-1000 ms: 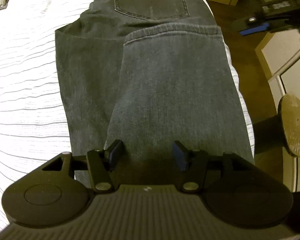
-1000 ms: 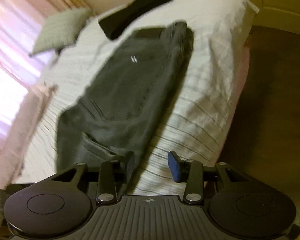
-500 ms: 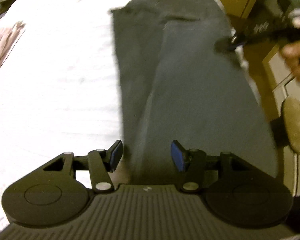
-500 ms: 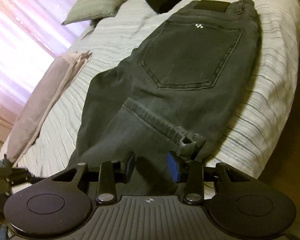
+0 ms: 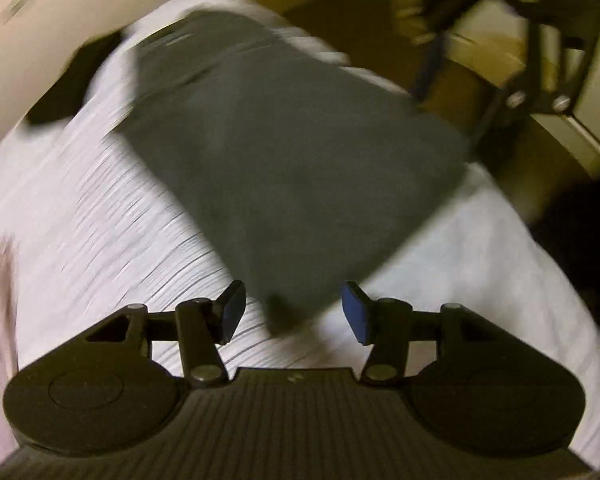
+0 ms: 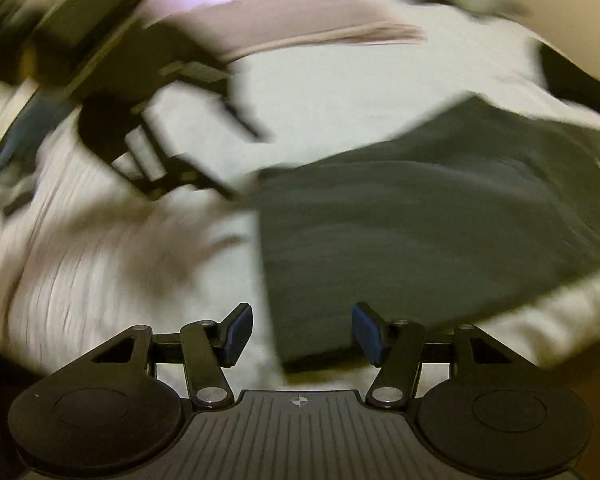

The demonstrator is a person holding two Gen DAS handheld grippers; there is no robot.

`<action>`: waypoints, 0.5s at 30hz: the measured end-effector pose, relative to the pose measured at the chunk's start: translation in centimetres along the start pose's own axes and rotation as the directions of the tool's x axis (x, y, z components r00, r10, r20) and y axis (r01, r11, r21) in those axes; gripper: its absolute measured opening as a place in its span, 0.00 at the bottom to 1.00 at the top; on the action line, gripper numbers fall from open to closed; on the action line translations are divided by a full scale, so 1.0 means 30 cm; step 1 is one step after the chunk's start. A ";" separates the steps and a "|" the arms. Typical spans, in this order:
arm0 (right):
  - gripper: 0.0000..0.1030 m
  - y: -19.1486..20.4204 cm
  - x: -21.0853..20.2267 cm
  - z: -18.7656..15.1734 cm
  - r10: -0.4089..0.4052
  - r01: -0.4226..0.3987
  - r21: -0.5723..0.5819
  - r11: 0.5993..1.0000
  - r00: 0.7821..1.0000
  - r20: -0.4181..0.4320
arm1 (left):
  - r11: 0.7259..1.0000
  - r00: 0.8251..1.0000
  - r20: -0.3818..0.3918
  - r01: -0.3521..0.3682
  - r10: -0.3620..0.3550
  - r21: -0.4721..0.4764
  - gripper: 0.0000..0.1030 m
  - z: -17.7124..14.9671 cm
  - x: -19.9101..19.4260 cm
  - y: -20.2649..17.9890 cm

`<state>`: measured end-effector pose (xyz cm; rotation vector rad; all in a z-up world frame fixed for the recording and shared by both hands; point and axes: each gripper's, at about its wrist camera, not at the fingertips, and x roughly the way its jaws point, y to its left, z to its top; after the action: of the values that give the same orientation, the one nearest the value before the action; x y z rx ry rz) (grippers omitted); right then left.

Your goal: Fold clothes

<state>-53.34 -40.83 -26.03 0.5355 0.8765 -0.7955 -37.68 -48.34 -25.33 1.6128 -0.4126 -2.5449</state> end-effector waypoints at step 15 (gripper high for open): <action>0.57 0.121 0.164 -0.099 -0.243 0.230 -0.177 0.957 0.969 -0.051 | 0.933 0.998 0.034 -0.065 0.057 0.353 0.48 -0.031 0.172 -0.107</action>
<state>-49.90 -38.48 -31.41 0.3133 1.0786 -0.9131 -38.88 -46.60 -31.09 1.6436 -0.9580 -2.5536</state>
